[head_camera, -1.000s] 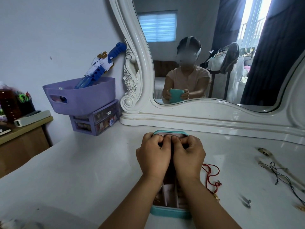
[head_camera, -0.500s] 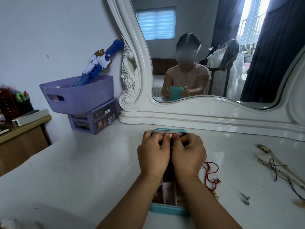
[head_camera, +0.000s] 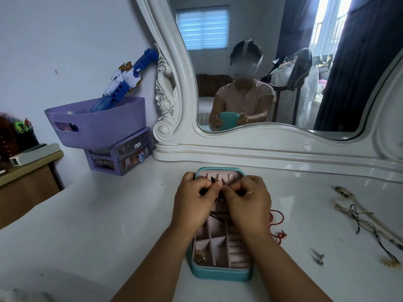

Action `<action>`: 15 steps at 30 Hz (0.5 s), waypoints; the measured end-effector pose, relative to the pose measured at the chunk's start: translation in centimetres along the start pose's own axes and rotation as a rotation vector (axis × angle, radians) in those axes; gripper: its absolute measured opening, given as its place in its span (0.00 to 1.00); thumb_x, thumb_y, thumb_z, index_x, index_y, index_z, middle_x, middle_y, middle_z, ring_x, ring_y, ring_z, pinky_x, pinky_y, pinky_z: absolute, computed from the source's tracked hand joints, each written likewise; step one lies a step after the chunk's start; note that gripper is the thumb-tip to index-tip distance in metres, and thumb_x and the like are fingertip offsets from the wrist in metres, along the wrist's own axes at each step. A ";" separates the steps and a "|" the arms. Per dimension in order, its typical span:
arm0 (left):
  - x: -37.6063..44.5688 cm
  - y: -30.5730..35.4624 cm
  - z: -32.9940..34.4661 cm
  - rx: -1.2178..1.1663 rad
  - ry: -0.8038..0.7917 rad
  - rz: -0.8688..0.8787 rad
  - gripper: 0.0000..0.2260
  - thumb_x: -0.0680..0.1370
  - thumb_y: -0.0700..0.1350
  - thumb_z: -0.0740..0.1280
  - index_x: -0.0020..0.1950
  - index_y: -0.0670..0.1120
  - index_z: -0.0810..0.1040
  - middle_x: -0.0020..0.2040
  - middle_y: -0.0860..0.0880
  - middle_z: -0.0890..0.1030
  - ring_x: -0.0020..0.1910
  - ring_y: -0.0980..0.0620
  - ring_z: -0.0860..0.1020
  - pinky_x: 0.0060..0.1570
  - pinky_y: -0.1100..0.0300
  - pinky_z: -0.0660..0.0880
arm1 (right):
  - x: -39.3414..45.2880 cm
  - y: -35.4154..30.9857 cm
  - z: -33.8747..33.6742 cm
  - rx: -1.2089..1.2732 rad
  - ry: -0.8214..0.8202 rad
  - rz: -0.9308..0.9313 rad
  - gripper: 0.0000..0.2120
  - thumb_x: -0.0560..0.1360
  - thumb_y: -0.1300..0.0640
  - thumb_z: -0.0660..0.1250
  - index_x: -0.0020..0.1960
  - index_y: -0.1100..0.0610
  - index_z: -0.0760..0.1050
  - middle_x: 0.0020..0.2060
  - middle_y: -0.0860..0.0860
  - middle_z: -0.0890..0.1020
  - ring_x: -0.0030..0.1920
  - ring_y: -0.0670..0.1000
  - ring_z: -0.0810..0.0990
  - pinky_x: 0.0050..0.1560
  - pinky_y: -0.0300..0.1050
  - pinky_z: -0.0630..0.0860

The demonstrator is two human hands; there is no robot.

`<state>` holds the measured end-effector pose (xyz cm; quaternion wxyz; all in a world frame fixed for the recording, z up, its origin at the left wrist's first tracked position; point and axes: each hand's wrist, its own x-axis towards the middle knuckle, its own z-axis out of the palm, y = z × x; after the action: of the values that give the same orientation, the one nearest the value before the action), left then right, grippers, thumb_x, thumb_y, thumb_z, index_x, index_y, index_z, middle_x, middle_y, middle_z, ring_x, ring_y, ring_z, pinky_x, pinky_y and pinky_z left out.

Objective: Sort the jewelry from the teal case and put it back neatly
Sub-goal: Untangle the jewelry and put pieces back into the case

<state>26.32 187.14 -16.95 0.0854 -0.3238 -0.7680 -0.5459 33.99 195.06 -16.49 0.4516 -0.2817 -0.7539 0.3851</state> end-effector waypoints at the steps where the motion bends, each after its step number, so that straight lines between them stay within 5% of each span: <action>1: 0.0 -0.1 -0.2 -0.003 -0.016 0.013 0.11 0.72 0.47 0.71 0.30 0.47 0.76 0.37 0.48 0.71 0.37 0.57 0.73 0.35 0.73 0.66 | 0.1 0.1 -0.4 -0.024 -0.049 0.005 0.09 0.66 0.56 0.74 0.29 0.52 0.75 0.38 0.44 0.74 0.37 0.40 0.74 0.53 0.51 0.73; 6: -0.1 -0.3 -1.4 -0.045 -0.142 0.021 0.05 0.70 0.44 0.73 0.35 0.50 0.81 0.43 0.49 0.74 0.41 0.63 0.75 0.40 0.78 0.66 | 0.5 0.5 -2.2 -0.079 -0.355 0.057 0.03 0.64 0.52 0.73 0.35 0.46 0.79 0.41 0.44 0.80 0.44 0.48 0.79 0.54 0.51 0.75; 11: -0.7 -0.4 -2.4 -0.095 -0.213 0.035 0.09 0.69 0.40 0.73 0.41 0.55 0.82 0.46 0.54 0.75 0.44 0.64 0.76 0.44 0.77 0.68 | 0.8 0.7 -4.0 -0.029 -0.571 -0.073 0.17 0.66 0.66 0.71 0.43 0.44 0.77 0.46 0.46 0.78 0.46 0.40 0.76 0.49 0.30 0.71; 15: -1.5 -0.9 -2.3 0.021 -0.156 0.148 0.15 0.65 0.41 0.76 0.45 0.54 0.75 0.62 0.58 0.69 0.59 0.65 0.71 0.56 0.73 0.67 | 1.0 1.6 -4.0 -0.058 -0.610 -0.131 0.19 0.66 0.67 0.71 0.47 0.44 0.74 0.52 0.52 0.77 0.52 0.47 0.75 0.49 0.24 0.66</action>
<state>26.40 184.26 -17.50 0.0689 -0.4200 -0.7521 -0.5032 37.29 198.00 -16.20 0.2201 -0.1168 -0.8818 0.4005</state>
